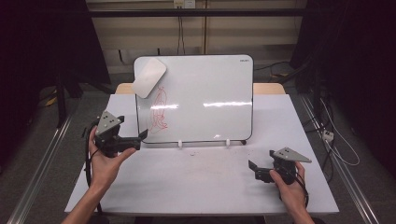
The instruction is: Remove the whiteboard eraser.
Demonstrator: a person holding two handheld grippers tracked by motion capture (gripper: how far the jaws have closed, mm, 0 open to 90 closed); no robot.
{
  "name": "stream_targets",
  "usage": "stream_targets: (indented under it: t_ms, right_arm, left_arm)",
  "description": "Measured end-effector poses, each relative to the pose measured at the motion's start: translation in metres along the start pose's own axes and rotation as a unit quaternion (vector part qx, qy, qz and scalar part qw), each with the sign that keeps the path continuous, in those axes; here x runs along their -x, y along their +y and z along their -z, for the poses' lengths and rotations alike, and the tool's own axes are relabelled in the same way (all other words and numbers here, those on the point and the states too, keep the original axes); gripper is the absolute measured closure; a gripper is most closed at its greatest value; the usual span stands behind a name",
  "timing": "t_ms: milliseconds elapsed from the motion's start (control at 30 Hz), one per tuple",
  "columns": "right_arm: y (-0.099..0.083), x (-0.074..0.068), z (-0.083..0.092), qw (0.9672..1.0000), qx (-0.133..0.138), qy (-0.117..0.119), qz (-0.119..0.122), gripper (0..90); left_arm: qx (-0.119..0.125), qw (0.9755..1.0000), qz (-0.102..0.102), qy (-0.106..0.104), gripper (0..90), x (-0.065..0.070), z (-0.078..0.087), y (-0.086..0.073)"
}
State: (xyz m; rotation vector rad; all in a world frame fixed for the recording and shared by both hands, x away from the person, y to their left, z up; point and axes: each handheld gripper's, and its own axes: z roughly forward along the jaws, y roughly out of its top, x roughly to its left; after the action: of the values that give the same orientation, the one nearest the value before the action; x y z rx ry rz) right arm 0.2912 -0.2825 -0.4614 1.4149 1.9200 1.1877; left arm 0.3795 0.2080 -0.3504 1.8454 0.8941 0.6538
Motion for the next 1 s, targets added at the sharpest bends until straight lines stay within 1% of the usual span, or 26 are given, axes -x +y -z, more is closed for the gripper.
stream_targets:
  t_ms: [100, 200, 367, 433, 533, 633, 700, 733, 800, 833, 900, 967, 1000]
  right_arm:
    - [0.000, 0.000, 0.000, 1.0000, 0.000, -0.001, 0.003, 5.1]
    - [0.000, -0.001, 0.000, 1.0000, 0.000, 0.000, 0.001, 5.1]
    - [-0.001, 0.000, 0.001, 1.0000, 0.002, 0.001, 0.003, 5.1]
    - [-0.001, 0.000, 0.001, 1.0000, 0.001, 0.000, 0.003, 5.1]
    - [-0.001, 0.000, 0.001, 1.0000, 0.001, 0.000, 0.003, 5.1]
    - [0.000, 0.000, 0.000, 1.0000, 0.000, 0.001, 0.004, 5.1]
    - [0.000, 0.000, 0.000, 1.0000, -0.001, 0.002, 0.003, 5.1]
    - [0.000, 0.000, 0.000, 1.0000, -0.001, 0.002, 0.003, 5.1]
    - [0.000, 0.000, 0.000, 1.0000, -0.001, 0.003, 0.004, 5.1]
    - [0.000, 0.000, 0.000, 1.0000, -0.001, 0.004, 0.004, 5.1]
    - [0.000, 0.000, -0.001, 1.0000, -0.001, 0.006, 0.004, 5.1]
    - [0.000, 0.000, -0.001, 1.0000, -0.002, 0.006, 0.007, 5.2]
    - [0.000, 0.000, -0.001, 0.9999, -0.002, 0.008, 0.009, 5.3]
  left_arm:
    - [0.004, 0.9998, -0.017, 0.005, 4.7, -0.002, -0.003, 0.010]
    - [0.007, 0.9988, -0.046, 0.017, 7.0, -0.005, -0.008, 0.017]
    - [0.007, 0.9990, -0.040, 0.018, 5.6, -0.012, -0.016, 0.029]
    - [0.002, 0.9990, -0.041, 0.017, 5.5, -0.015, -0.019, 0.036]
    - [-0.005, 0.9981, -0.055, 0.027, 5.5, -0.017, -0.023, 0.045]
    - [-0.006, 0.9982, -0.054, 0.023, 5.6, -0.020, -0.029, 0.053]
    - [-0.010, 0.9979, -0.058, 0.025, 5.7, -0.020, -0.032, 0.059]
    - [-0.012, 0.9975, -0.065, 0.026, 5.8, -0.020, -0.034, 0.062]
    - [-0.020, 0.9961, -0.078, 0.035, 5.9, -0.019, -0.038, 0.068]
    - [-0.018, 0.9955, -0.084, 0.039, 6.1, -0.020, -0.040, 0.070]
    - [-0.020, 0.9953, -0.085, 0.042, 6.6, -0.020, -0.044, 0.074]
    - [-0.023, 0.9946, -0.093, 0.039, 7.3, -0.021, -0.050, 0.078]
    - [-0.021, 0.9946, -0.095, 0.034, 7.2, -0.022, -0.052, 0.079]
